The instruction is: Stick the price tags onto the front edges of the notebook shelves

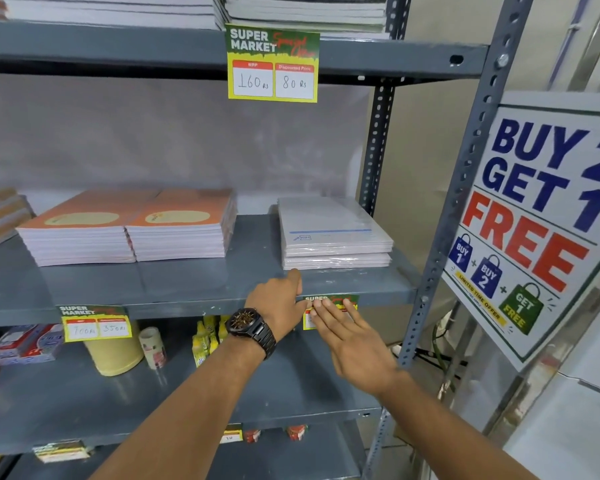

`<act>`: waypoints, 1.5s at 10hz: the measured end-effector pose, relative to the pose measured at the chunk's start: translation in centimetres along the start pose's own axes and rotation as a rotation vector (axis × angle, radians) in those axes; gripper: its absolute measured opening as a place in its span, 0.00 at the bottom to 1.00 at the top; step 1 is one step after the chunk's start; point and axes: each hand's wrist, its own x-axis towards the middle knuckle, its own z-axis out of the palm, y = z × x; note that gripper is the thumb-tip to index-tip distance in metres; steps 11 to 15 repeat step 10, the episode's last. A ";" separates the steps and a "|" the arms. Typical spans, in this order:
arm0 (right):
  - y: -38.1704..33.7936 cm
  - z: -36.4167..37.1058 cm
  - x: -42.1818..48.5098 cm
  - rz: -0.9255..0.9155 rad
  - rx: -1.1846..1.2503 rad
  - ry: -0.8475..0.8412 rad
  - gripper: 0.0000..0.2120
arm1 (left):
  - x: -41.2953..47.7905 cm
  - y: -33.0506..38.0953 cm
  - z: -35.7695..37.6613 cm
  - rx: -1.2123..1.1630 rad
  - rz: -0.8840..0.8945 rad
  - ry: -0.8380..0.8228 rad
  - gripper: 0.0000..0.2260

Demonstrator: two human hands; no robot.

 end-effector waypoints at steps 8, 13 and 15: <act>1.0 -2.5 -1.4 0.191 0.110 0.084 0.28 | -3.3 0.3 -1.1 0.072 0.006 0.024 0.11; -1.3 -6.8 0.9 0.319 0.504 0.392 0.22 | -4.6 -2.3 -4.3 0.075 0.102 0.162 0.11; -1.3 -6.8 0.9 0.319 0.504 0.392 0.22 | -4.6 -2.3 -4.3 0.075 0.102 0.162 0.11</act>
